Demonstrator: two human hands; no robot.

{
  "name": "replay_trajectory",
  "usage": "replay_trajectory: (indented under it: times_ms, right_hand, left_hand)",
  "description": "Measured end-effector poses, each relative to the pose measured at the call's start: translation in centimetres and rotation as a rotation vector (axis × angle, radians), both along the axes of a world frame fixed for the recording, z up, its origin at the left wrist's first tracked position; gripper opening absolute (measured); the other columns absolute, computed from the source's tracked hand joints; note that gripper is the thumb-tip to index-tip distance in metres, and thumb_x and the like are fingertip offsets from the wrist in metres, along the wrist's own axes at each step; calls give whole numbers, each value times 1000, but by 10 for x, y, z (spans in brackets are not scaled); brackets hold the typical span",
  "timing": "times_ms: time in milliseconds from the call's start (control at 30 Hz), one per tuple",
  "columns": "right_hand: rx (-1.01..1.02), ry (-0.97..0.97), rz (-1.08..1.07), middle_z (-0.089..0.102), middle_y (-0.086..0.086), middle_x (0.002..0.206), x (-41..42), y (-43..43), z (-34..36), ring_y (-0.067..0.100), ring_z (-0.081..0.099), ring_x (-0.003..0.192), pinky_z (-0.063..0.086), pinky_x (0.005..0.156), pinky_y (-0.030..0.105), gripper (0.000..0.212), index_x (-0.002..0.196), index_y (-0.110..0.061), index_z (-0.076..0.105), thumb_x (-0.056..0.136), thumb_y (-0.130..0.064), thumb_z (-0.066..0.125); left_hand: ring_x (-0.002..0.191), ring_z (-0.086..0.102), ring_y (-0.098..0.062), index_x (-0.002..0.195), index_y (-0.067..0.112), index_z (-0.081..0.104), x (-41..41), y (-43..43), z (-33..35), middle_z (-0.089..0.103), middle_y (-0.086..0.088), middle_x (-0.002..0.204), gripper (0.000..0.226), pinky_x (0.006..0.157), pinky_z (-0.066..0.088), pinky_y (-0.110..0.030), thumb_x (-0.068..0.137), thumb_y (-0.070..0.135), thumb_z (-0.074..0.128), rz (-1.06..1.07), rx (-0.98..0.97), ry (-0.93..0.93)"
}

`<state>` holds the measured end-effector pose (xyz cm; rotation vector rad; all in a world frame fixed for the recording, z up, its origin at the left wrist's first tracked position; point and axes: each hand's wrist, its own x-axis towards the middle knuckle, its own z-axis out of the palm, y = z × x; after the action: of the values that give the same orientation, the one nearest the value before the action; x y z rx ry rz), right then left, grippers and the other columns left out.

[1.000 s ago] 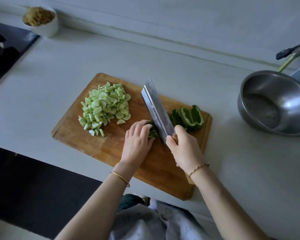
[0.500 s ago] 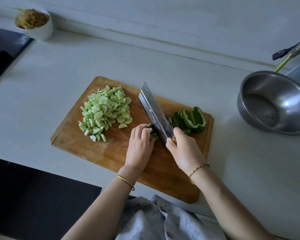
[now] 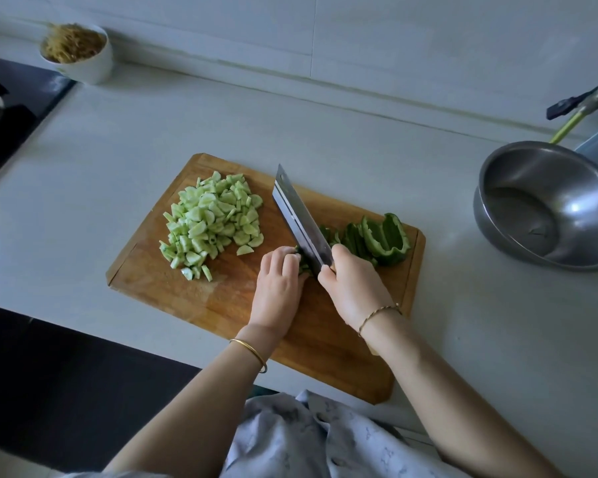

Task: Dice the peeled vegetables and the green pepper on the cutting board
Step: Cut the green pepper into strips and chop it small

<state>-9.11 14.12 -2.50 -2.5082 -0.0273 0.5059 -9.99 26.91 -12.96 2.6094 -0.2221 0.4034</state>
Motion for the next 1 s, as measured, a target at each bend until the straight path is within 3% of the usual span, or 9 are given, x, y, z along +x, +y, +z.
replay_trajectory:
  times_ms: [100, 200, 333, 433, 600, 733, 833, 900, 1000]
  right_hand:
    - [-38, 12, 17, 49, 1, 69, -7, -7, 0, 20, 53, 62, 46, 56, 35, 20, 83, -16, 38, 101, -24, 41]
    - [-31, -11, 44, 49, -1, 70, -4, -2, 1, 23, 58, 69, 50, 61, 37, 16, 88, -15, 40, 101, -24, 41]
    - [-46, -18, 78, 44, -3, 69, 3, -1, 1, 22, 55, 70, 44, 58, 34, 13, 90, -15, 39, 101, -23, 40]
    - [-41, -8, 57, 44, -4, 68, -8, -5, -1, 23, 56, 70, 48, 59, 35, 15, 88, -15, 39, 101, -23, 41]
    - [6, 13, 34, 50, 0, 73, 7, 2, -6, 23, 58, 71, 53, 63, 39, 11, 92, -15, 42, 101, -22, 40]
    - [-30, 15, 33, 53, 2, 77, -10, -3, -12, 22, 60, 74, 51, 62, 34, 12, 92, -15, 40, 101, -23, 41]
    - [-42, -19, 33, 50, 1, 75, -1, 6, -16, 22, 55, 70, 44, 58, 33, 11, 94, -15, 39, 102, -23, 39]
    - [-44, -34, 33, 51, 3, 78, 8, 12, -16, 24, 54, 71, 45, 60, 34, 11, 97, -13, 41, 102, -23, 39]
    - [2, -32, 33, 50, 3, 78, 11, 8, -17, 25, 55, 72, 47, 61, 36, 11, 94, -14, 39, 101, -22, 39]
  left_hand:
    - [99, 58, -40, 97, -1, 58, 0, 0, -2, 60, -21, 108, 26, 83, 53, -44, 77, 3, 75, 3, 4, 2]
    - [100, 57, -40, 98, -1, 58, 0, 0, -4, 59, -21, 109, 25, 84, 52, -44, 79, 4, 73, 4, 5, -9]
    - [98, 56, -39, 99, 3, 54, 1, -1, -5, 59, -21, 108, 22, 83, 52, -43, 83, 10, 66, 9, 15, -37]
    - [99, 56, -39, 99, 1, 55, 0, -1, -6, 59, -21, 109, 28, 83, 53, -44, 78, 3, 73, 3, 8, -20]
    - [101, 57, -39, 99, -2, 59, 0, -2, -5, 60, -22, 109, 20, 86, 51, -43, 83, 9, 66, 24, 18, -21]
    - [102, 56, -39, 100, -2, 59, -1, -1, -4, 60, -21, 110, 25, 84, 52, -43, 79, 2, 72, 22, 15, 10]
    - [101, 56, -38, 99, -1, 59, 0, -1, -4, 59, -21, 110, 18, 85, 51, -43, 88, 13, 58, 42, 27, -6]
    - [99, 56, -38, 99, 0, 58, -1, -3, -3, 59, -21, 109, 27, 83, 52, -43, 92, 22, 44, 46, 35, -4]
    - [98, 56, -39, 99, 0, 57, -2, -5, -1, 59, -21, 109, 27, 83, 52, -43, 92, 23, 45, 66, 32, 0]
